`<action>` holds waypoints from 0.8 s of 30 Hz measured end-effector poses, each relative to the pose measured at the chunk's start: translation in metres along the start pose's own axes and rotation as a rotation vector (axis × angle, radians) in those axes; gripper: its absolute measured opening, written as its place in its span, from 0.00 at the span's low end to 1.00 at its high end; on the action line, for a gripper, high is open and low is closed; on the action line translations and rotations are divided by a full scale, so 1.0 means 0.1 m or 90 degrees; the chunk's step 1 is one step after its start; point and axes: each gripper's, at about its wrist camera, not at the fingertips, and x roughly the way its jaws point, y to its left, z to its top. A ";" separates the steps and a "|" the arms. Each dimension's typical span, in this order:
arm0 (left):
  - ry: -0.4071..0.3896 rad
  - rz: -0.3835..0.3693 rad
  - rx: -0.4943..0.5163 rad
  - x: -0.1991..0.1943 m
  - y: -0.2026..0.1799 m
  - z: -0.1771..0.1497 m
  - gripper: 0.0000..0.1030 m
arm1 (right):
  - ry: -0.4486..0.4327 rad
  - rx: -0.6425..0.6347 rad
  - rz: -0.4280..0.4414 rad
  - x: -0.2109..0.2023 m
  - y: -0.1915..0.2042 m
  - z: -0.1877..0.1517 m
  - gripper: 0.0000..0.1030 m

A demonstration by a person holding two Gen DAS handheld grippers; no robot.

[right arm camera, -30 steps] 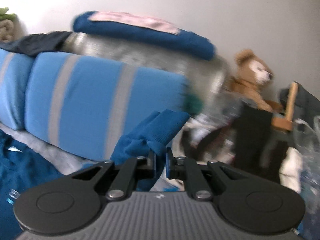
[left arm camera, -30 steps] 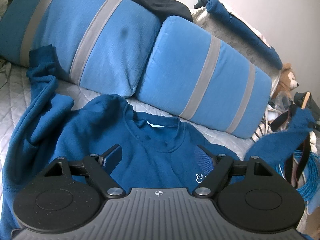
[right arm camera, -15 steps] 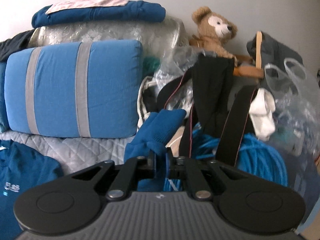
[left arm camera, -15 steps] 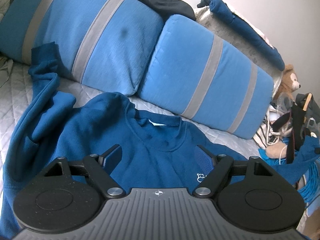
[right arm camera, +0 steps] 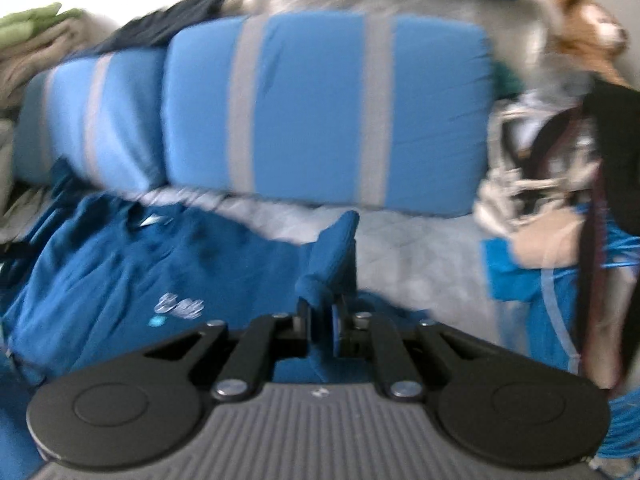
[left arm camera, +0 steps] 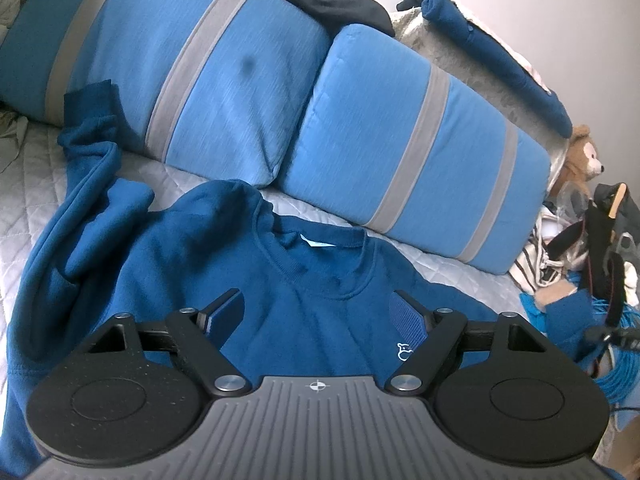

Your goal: Fold clothes

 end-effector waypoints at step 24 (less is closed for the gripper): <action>0.004 -0.004 -0.011 0.01 0.02 0.00 0.77 | 0.205 -0.226 0.136 0.85 -0.19 0.05 0.73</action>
